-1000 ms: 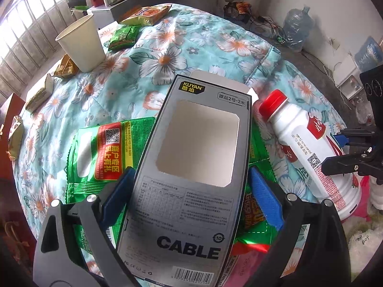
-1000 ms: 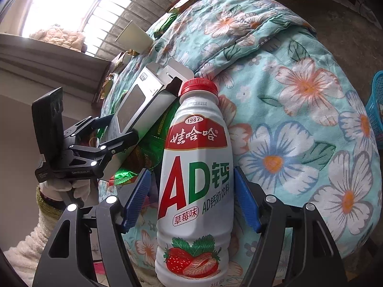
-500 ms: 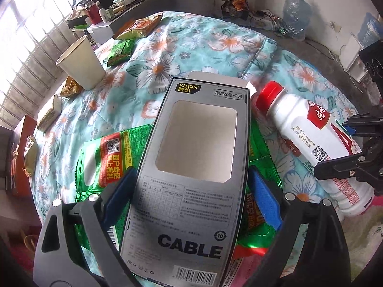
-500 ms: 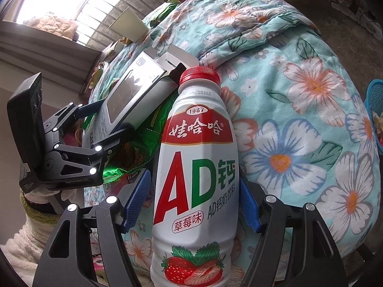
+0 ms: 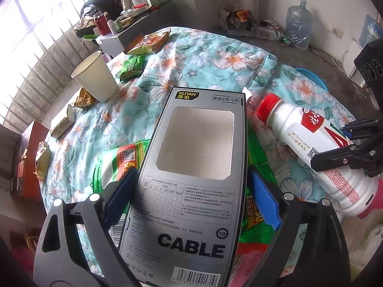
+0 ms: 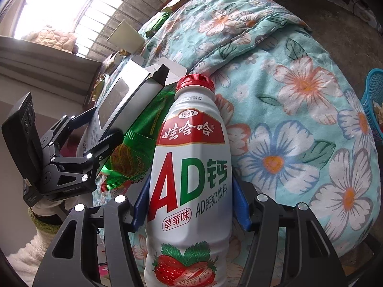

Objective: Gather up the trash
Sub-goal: 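Lift the CABLE box and AD bottle and carry both toward the blue wastebasket, then open both tools over the wastebasket to drop the box and bottle, then withdraw both tools from the wastebasket and return over the bed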

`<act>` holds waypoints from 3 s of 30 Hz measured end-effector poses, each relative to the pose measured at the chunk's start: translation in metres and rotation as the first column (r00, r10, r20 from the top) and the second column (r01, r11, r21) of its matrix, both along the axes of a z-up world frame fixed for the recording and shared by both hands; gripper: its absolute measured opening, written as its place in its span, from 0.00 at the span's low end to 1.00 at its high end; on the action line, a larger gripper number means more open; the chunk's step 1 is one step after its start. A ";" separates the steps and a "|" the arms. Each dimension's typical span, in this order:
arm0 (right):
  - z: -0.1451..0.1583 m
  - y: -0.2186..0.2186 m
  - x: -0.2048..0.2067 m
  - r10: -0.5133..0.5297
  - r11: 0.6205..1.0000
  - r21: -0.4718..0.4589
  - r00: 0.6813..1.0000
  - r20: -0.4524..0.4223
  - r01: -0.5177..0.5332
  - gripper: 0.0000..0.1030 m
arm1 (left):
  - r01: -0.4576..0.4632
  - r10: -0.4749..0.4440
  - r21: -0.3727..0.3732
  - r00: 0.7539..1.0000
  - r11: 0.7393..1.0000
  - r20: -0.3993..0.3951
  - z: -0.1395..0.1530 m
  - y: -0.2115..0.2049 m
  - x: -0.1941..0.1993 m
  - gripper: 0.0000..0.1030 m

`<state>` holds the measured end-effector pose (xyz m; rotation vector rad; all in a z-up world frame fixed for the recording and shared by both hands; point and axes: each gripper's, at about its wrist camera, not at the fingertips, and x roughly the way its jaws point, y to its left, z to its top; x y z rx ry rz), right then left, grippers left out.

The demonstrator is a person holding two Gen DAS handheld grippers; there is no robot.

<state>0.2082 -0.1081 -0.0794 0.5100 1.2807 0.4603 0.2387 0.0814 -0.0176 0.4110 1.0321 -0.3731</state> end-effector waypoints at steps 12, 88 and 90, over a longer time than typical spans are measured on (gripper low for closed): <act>0.034 -0.029 -0.026 -0.088 0.994 0.076 0.991 0.098 0.081 0.56 | -0.011 0.016 -0.057 0.996 0.998 0.090 0.046 0.002 -0.031 0.83; 0.053 -0.249 -0.116 -0.446 0.707 -0.195 0.642 0.623 0.680 0.91 | 0.273 -0.205 -0.604 0.962 0.749 0.181 0.085 -0.220 -0.061 0.87; 0.066 -0.226 -0.115 -0.389 0.713 -0.219 0.636 0.666 0.666 0.92 | 0.242 -0.152 -0.608 0.969 0.756 0.197 0.093 -0.186 -0.074 0.87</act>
